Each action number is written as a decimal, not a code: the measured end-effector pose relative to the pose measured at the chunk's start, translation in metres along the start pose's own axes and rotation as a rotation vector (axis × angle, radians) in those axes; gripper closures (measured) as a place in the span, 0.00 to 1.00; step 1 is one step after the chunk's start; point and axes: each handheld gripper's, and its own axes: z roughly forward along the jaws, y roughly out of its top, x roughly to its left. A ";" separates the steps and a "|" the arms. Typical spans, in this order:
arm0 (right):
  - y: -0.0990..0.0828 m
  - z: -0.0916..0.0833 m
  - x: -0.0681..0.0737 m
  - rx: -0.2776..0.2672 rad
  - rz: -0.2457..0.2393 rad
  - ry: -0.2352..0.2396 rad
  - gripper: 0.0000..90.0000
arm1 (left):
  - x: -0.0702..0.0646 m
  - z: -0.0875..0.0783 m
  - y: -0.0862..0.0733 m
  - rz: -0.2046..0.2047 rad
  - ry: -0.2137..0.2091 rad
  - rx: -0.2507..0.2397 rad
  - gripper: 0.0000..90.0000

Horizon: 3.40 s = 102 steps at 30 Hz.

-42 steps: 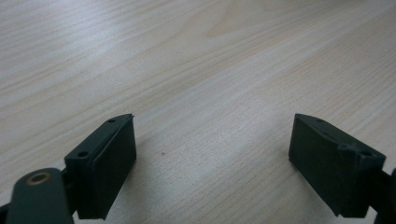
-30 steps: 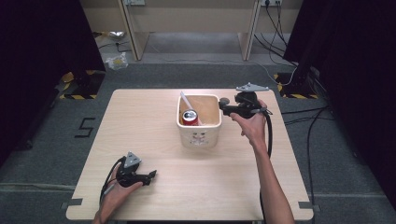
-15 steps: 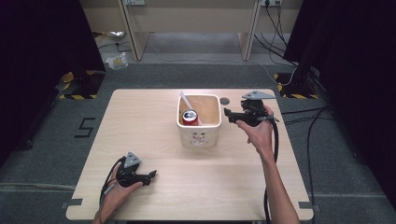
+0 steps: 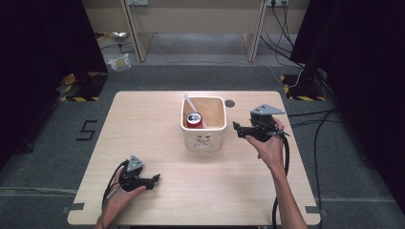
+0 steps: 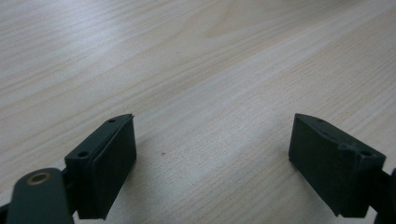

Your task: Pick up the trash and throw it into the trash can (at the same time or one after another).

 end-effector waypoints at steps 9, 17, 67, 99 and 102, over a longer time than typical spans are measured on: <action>-0.012 -0.003 -0.001 0.006 0.013 -0.006 0.25 | 0.000 0.000 0.000 0.002 0.000 0.002 0.16; -0.019 -0.006 0.000 0.006 0.006 -0.012 0.25 | 0.000 0.000 0.000 0.003 0.000 0.002 0.16; -0.085 -0.013 0.014 0.032 0.043 0.027 0.24 | 0.000 0.000 0.000 0.000 0.000 -0.001 0.16; -0.131 -0.001 0.021 0.141 0.064 0.051 0.23 | 0.000 0.000 0.000 -0.001 -0.001 0.000 0.16; -0.133 0.000 0.022 0.147 0.060 0.056 0.23 | 0.000 0.000 0.000 0.001 -0.001 0.001 0.16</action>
